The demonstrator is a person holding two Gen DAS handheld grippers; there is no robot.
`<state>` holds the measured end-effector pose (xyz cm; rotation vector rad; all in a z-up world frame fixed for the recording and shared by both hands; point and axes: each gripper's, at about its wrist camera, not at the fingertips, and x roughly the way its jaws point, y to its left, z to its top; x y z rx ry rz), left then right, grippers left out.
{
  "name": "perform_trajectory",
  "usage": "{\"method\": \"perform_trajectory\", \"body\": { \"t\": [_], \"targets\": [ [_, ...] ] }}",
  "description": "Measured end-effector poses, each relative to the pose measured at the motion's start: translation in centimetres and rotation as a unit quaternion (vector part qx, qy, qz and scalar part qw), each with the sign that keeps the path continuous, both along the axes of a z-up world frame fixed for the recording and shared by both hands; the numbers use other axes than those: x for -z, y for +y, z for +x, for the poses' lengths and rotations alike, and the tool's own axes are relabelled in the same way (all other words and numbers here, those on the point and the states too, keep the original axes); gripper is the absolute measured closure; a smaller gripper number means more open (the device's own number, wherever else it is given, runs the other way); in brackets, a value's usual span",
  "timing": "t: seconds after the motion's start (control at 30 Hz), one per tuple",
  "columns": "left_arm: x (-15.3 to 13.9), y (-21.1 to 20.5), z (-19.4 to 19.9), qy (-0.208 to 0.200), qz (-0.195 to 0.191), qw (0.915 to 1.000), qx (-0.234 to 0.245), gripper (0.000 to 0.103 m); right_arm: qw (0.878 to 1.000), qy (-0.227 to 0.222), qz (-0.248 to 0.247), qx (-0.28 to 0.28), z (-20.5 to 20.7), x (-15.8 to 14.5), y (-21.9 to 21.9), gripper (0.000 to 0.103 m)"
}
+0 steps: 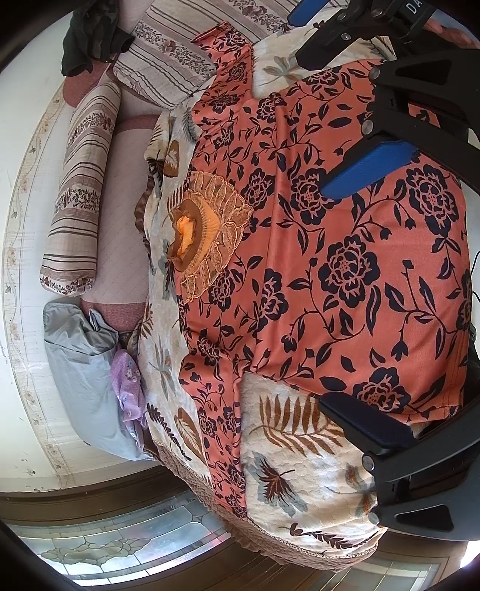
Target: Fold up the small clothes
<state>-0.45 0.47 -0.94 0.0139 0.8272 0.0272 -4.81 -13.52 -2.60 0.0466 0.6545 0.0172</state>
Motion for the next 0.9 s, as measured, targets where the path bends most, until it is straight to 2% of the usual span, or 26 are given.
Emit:
{"method": "perform_trajectory", "body": {
  "t": [0.9],
  "targets": [
    [-0.34,-0.22,-0.02,-0.004,0.009,0.9999,0.002,0.0,1.0,-0.002,0.005,-0.001,0.35,-0.33,-0.09,0.0]
  ]
}}
